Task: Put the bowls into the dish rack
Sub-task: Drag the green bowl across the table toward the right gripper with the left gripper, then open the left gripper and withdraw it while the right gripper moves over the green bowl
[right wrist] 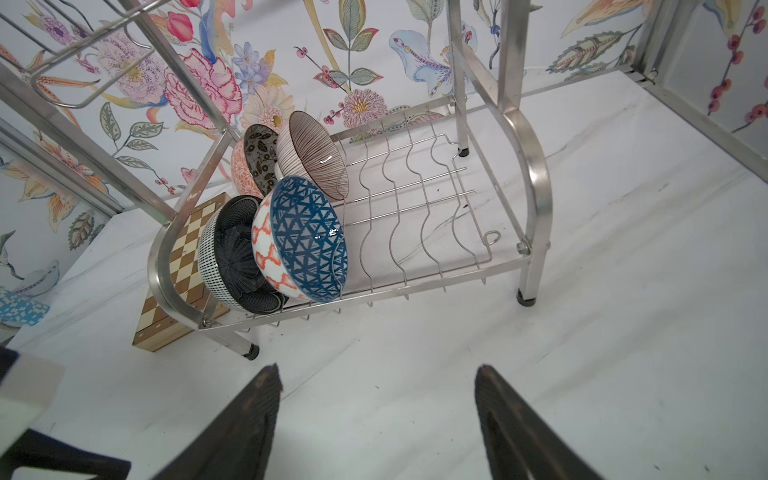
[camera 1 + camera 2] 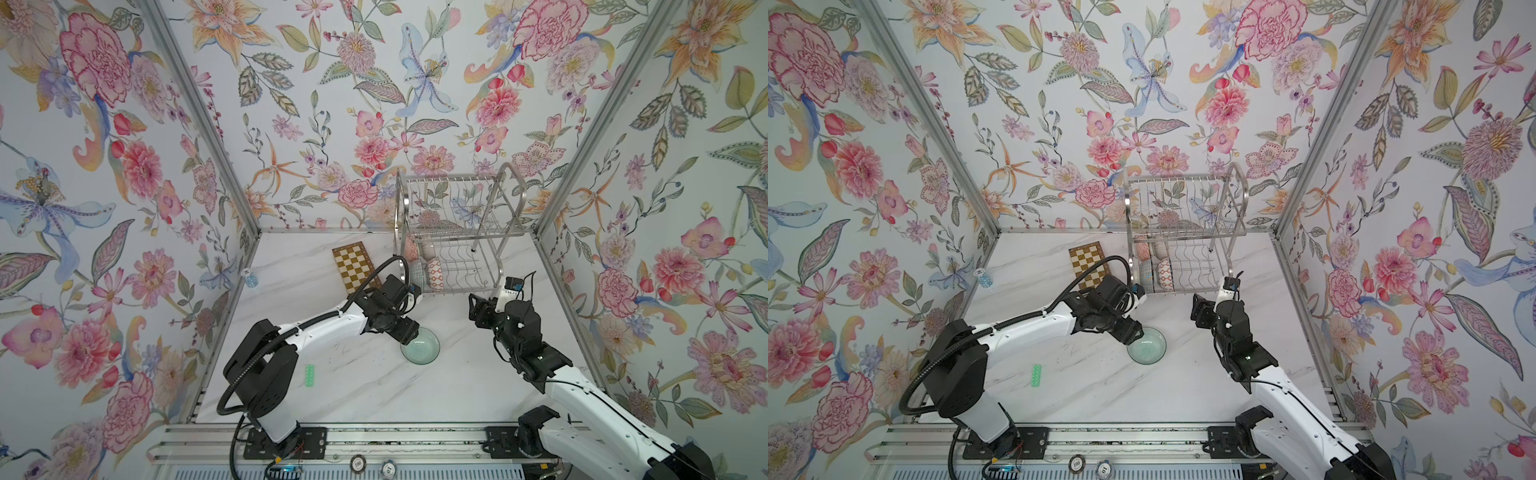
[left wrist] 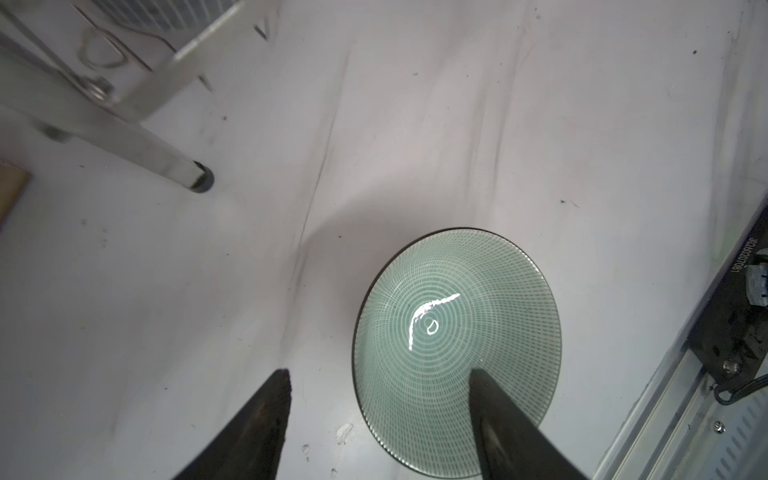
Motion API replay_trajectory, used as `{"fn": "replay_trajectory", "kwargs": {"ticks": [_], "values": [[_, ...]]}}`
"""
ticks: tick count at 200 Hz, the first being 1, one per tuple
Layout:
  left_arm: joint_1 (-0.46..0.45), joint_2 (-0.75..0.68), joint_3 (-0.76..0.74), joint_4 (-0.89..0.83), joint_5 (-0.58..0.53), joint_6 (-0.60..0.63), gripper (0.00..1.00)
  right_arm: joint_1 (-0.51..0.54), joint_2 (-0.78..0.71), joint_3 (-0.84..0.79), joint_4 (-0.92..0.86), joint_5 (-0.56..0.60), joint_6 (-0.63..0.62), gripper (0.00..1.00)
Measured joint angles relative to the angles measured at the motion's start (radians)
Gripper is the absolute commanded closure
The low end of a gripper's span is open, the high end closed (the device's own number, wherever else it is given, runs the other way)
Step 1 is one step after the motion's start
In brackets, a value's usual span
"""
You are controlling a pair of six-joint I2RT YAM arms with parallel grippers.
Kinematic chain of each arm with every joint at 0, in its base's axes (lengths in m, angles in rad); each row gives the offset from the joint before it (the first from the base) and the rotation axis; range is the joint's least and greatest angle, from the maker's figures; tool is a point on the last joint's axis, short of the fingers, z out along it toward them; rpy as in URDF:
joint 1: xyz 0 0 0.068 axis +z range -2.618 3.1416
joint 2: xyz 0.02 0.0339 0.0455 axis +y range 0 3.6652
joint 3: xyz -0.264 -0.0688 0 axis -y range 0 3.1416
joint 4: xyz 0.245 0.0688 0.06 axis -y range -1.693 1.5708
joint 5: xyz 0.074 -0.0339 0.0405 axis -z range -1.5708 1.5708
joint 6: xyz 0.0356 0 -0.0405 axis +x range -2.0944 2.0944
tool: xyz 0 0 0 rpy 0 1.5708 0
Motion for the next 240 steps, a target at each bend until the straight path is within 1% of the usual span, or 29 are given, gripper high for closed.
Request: {"fn": "replay_trajectory", "kwargs": {"ticks": [19,44,57,62,97,113,156,192,240], "values": [[0.033,-0.066,-0.010,0.000,0.001,0.002,0.15,0.023,0.029,0.027,0.002,0.000,-0.022,0.21],[0.095,-0.148,-0.028,-0.002,0.005,0.003,0.06,0.056,0.090,0.064,0.002,-0.002,-0.057,0.20],[0.124,-0.185,-0.040,-0.004,0.013,0.004,0.03,0.075,0.122,0.081,0.003,-0.005,-0.077,0.19],[0.134,-0.198,-0.046,-0.006,0.016,0.004,0.01,0.080,0.134,0.087,0.003,-0.005,-0.084,0.19],[0.187,-0.278,-0.072,-0.034,0.025,0.014,0.01,0.144,0.232,0.155,0.001,-0.028,-0.139,0.18],[0.213,-0.304,-0.073,-0.057,0.046,0.018,0.01,0.170,0.277,0.200,-0.011,-0.040,-0.167,0.18],[0.349,-0.335,-0.073,-0.105,0.080,0.016,0.01,0.231,0.386,0.285,-0.056,-0.084,-0.227,0.18],[0.444,-0.364,-0.114,-0.080,0.080,-0.015,0.01,0.272,0.467,0.359,-0.138,-0.114,-0.270,0.18],[0.507,-0.365,-0.172,-0.032,0.055,-0.055,0.01,0.323,0.534,0.451,-0.263,-0.166,-0.319,0.19]]}}
